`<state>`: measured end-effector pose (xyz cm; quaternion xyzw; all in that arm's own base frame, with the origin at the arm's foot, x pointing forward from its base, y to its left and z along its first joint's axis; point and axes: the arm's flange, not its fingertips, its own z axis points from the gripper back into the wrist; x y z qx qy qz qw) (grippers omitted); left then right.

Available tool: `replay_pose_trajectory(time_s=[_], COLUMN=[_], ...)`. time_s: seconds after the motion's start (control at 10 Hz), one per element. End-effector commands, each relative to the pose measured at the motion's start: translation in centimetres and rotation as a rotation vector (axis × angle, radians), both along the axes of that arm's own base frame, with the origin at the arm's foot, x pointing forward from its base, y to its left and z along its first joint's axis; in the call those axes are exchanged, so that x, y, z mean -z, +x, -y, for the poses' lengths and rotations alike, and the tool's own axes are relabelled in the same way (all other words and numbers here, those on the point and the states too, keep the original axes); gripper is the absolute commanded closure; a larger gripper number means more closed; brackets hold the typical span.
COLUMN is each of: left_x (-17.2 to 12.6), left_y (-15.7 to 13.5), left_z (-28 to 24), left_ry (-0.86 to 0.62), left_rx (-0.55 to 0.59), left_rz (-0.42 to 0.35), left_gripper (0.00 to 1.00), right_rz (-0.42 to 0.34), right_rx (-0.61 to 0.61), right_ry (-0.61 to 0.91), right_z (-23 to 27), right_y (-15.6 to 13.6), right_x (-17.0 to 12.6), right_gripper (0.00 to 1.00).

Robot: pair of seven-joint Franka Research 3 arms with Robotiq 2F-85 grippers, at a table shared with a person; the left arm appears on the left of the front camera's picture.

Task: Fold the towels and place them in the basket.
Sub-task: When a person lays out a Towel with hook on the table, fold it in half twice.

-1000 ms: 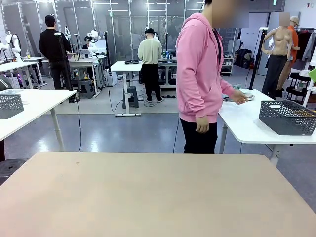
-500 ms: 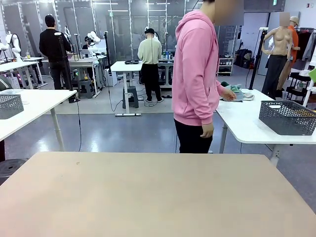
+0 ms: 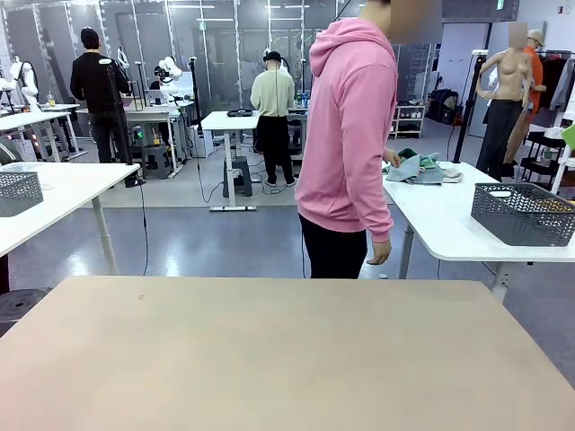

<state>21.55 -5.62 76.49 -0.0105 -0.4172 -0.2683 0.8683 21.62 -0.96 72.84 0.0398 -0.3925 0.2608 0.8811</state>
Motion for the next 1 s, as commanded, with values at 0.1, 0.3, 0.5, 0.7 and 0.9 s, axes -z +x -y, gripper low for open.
replay_pose_trajectory(time_s=[0.1,0.3,0.5,0.7,0.9], left_x=[-0.23,-0.23,-0.23,-0.23,-0.23], left_y=[-0.03,-0.03,-0.03,-0.03,-0.03], left_z=[0.15,0.15,0.15,0.15,0.15], left_ry=[0.0,0.0,0.0,0.0,0.0], left_rx=[0.002,0.002,0.002,0.002,0.002], left_rz=[0.008,0.008,0.008,0.008,0.008], left_gripper=[0.0,0.0,0.0,0.0,0.0], right_rz=[-0.003,-0.003,-0.003,-0.003,-0.003], right_rx=[0.007,0.007,0.007,0.007,0.007], right_ry=[0.008,0.008,0.008,0.008,0.008], right_z=[-0.11,-0.11,-0.11,-0.11,-0.11], right_y=[0.03,0.03,0.03,0.03,0.03], right_x=[-0.07,-0.07,-0.07,-0.07,-0.07], right_gripper=[0.0,0.0,0.0,0.0,0.0])
